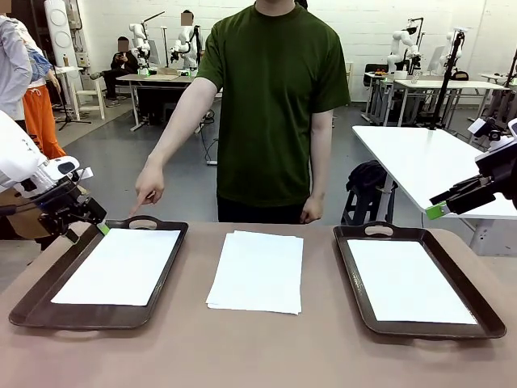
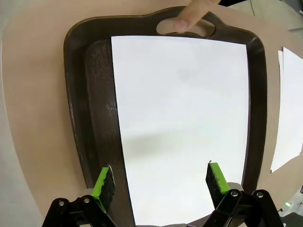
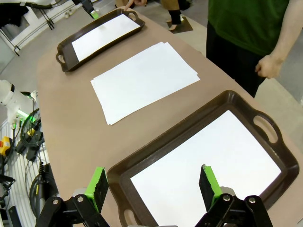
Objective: Sort the A4 documents.
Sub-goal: Place the A4 Paper in the designated Handle tray.
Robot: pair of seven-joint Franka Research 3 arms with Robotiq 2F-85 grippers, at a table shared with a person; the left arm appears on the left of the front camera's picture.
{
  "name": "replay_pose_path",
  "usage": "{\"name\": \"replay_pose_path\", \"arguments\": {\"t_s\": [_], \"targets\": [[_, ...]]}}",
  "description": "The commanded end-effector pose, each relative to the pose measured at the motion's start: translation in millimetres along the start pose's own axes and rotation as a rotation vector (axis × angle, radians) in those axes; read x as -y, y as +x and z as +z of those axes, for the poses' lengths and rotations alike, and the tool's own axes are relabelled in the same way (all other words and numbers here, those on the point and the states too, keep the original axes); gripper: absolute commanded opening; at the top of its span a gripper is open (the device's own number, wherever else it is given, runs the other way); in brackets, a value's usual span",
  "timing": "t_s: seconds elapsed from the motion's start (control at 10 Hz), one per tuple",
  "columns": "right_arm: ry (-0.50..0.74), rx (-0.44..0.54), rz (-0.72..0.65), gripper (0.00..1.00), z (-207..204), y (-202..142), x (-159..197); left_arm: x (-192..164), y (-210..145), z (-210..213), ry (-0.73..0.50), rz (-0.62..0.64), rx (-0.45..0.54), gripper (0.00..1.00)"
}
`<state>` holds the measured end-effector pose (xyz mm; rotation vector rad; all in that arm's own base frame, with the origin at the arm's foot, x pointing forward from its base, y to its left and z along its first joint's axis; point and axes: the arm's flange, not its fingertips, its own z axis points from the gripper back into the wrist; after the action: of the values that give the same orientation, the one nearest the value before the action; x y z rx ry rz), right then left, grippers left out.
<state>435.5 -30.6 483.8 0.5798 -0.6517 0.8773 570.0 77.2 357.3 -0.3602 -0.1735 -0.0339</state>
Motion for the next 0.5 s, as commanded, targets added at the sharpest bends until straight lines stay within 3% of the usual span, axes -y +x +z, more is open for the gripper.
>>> {"name": "replay_pose_path", "arguments": {"t_s": [0.0, 0.1, 0.4], "targets": [[-0.01, 0.0, 0.005, 1.0, -1.6, -0.7, 0.1, 2.8, -7.2, 1.1, -0.067, 0.057, 0.011, 1.0], [-0.01, 0.0, 0.005, 1.0, -1.6, -0.7, 0.1, 0.0, 0.0, 0.0, 0.0, 0.0, 0.0, 1.0], [-0.01, 0.0, 0.005, 1.0, -1.6, -0.7, 0.1, 0.0, 0.0, 0.0, 0.0, 0.0, 0.0, 1.0]]}}
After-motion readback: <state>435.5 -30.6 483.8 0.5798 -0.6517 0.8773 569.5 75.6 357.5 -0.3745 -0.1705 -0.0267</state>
